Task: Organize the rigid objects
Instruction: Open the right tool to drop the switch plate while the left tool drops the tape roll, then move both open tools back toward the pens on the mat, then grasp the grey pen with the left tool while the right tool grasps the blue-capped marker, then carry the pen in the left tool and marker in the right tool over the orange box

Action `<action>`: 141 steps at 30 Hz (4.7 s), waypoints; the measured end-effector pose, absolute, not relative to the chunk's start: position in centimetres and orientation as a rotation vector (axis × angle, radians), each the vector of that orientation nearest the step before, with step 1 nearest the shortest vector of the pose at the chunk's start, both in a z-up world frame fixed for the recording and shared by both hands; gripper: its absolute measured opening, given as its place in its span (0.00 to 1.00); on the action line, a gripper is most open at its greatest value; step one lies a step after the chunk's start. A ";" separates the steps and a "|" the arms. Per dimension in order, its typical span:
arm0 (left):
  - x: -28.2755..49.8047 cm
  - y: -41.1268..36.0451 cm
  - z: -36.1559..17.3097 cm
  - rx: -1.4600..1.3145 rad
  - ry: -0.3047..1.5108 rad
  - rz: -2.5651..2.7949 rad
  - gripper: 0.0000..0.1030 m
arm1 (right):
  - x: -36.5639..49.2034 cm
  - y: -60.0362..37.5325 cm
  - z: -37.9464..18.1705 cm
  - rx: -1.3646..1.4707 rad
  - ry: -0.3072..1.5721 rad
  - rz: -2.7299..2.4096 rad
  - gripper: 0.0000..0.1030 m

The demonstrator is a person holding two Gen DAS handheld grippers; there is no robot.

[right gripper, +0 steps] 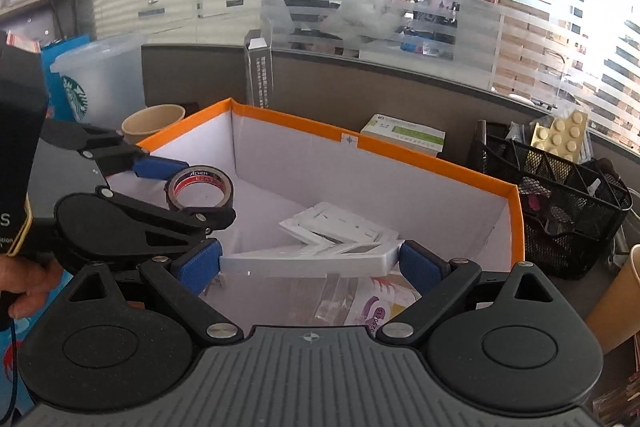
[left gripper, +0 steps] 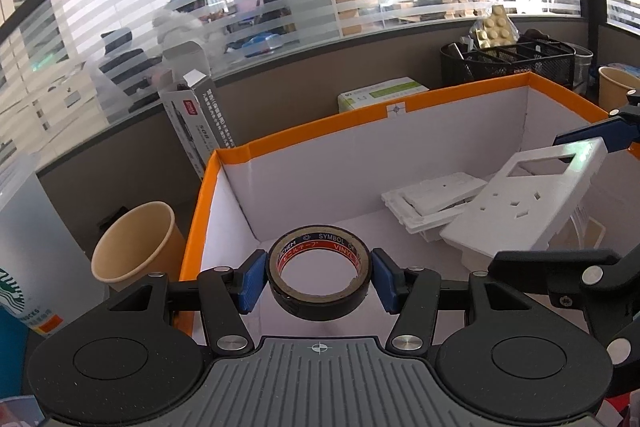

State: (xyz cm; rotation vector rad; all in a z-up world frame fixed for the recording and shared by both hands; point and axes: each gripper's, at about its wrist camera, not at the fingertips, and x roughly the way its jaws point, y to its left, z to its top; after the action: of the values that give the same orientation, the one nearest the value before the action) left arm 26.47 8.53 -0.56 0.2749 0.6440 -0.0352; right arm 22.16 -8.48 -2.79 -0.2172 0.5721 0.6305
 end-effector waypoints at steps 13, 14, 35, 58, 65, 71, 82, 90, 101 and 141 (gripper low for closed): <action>25.7 8.3 0.2 0.312 0.618 -0.016 0.88 | 22.0 -8.7 -2.7 -0.241 0.582 0.598 0.92; 25.6 8.3 0.4 0.313 0.617 -0.010 0.88 | 21.8 -9.0 -2.5 -0.236 0.575 0.596 0.92; 10.3 11.8 0.6 0.221 0.568 0.057 1.00 | 6.4 -17.6 -5.5 -0.001 0.608 0.485 0.98; 7.7 9.2 -4.9 0.138 0.713 -0.174 0.97 | 2.7 -15.2 -10.0 -0.243 0.602 0.496 0.12; 7.7 8.5 -5.3 0.100 0.657 -0.224 0.28 | 2.9 -15.7 -10.1 -0.224 0.591 0.479 0.11; 7.5 8.3 -5.2 0.053 0.659 -0.213 0.07 | 3.1 -16.1 -10.0 -0.195 0.591 0.468 0.11; 6.3 9.4 -2.6 0.001 0.603 -0.186 0.07 | 2.4 -16.3 -8.3 -0.193 0.535 0.470 0.10; 5.6 10.1 -1.3 -0.019 0.574 -0.183 0.07 | 3.1 -16.7 -9.0 -0.134 0.582 0.483 0.11; 5.7 10.3 -1.4 -0.031 0.578 -0.187 0.07 | 3.0 -15.2 -9.9 -0.163 0.620 0.512 0.12; 10.9 11.4 6.9 -0.015 0.403 -0.166 0.07 | 7.9 -15.1 0.9 -0.102 0.329 0.549 0.11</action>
State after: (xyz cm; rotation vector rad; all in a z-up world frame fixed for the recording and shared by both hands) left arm 10.92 11.36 6.89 -0.0146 0.4026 -0.1663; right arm 7.95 -15.06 0.92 -0.1022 0.3294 0.5491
